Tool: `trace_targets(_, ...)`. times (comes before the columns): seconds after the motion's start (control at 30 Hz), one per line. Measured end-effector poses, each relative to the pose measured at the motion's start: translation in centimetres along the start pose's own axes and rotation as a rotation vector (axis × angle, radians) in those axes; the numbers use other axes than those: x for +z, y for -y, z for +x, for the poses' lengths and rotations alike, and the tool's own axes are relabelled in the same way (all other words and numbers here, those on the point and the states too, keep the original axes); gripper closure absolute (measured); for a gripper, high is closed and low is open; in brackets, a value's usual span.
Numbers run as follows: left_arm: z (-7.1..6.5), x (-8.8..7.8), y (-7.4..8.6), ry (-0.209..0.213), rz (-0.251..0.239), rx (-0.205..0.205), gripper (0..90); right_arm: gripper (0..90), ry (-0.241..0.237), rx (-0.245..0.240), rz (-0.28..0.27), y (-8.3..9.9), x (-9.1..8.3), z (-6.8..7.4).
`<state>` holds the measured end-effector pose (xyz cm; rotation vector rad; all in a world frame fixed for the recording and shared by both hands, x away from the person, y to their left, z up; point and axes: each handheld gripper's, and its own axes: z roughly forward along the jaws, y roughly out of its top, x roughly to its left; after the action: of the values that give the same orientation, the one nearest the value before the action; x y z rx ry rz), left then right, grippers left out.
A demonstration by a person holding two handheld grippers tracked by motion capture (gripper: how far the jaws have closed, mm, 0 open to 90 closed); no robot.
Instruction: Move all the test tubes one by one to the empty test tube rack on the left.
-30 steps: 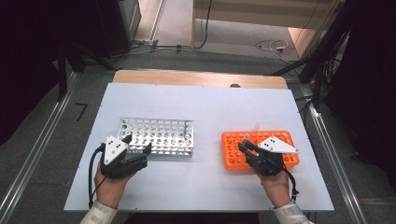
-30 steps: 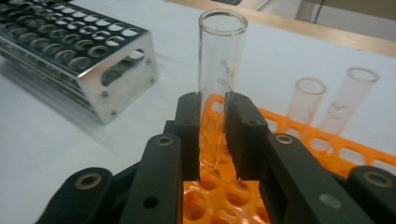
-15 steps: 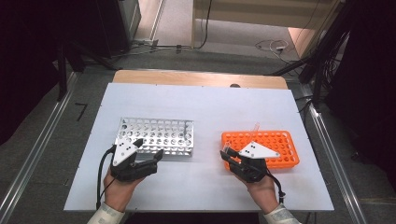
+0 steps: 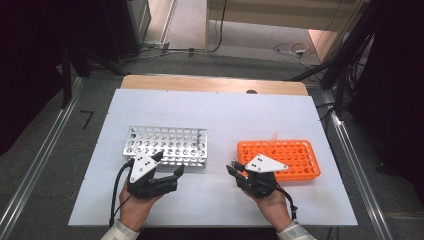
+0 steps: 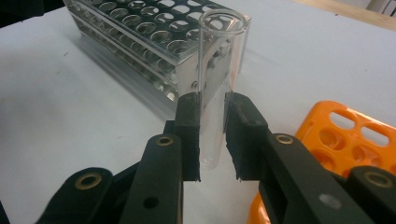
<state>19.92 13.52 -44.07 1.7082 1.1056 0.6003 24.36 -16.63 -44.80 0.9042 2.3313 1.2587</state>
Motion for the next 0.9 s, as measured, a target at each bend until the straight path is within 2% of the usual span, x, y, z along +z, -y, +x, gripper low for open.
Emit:
trace_targets(0.43, -0.9, 0.3, -0.1, 0.044, -0.002, 0.010, 22.4, 73.0, -0.053, -0.062, 0.034, -0.3, 2.2, 2.2)
trace_targets(0.9, -1.9, 0.8, -0.1, 0.079, -0.005, 0.031, 25.1, 73.0, -0.123, -0.095, 0.049, -1.6, 4.9, 4.7)
